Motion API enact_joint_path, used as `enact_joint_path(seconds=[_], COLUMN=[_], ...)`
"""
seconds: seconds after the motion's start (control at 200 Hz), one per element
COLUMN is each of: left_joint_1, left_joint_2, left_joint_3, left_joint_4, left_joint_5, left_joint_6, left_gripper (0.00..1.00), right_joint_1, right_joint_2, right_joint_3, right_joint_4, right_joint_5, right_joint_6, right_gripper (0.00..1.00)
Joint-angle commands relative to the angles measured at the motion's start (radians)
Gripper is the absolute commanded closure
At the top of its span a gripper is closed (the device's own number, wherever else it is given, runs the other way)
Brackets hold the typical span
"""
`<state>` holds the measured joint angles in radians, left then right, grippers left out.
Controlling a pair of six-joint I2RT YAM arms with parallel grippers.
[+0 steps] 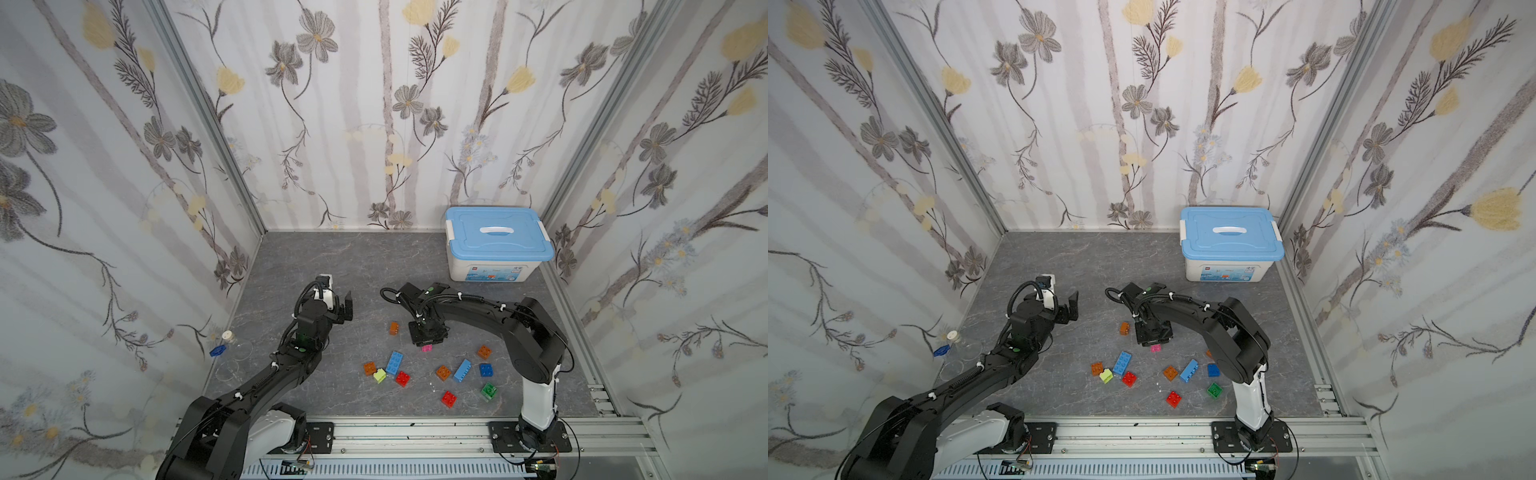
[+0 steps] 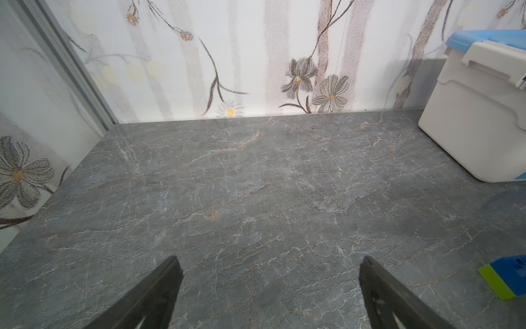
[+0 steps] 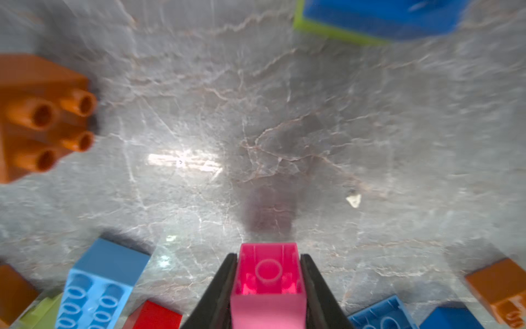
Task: Assemble the letter h with lego
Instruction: Adjust the lego brick at the center of the board.
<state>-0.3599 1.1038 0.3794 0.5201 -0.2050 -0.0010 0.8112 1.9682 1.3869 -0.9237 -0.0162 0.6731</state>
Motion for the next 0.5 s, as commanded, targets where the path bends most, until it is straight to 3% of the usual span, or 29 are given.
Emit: enact_joint_path(seconds=[0.0,0.495], left_joint_1=[0.002,0.001], left_joint_2=[-0.002,-0.002], left_joint_3=[0.004,0.004], left_joint_4=[0.024,0.024], left_joint_5=[0.007,0.005], left_joint_6=[0.004,0.003], left_gripper=[0.00,0.00], right_joint_1=[0.000,-0.017], right_joint_2=[0.029,0.094], right_joint_3=[0.003,0.090], right_joint_4=[0.005,0.034], right_joint_5=[-0.051,0.024], right_joint_6=[0.016,0.023], right_gripper=[0.65,0.58])
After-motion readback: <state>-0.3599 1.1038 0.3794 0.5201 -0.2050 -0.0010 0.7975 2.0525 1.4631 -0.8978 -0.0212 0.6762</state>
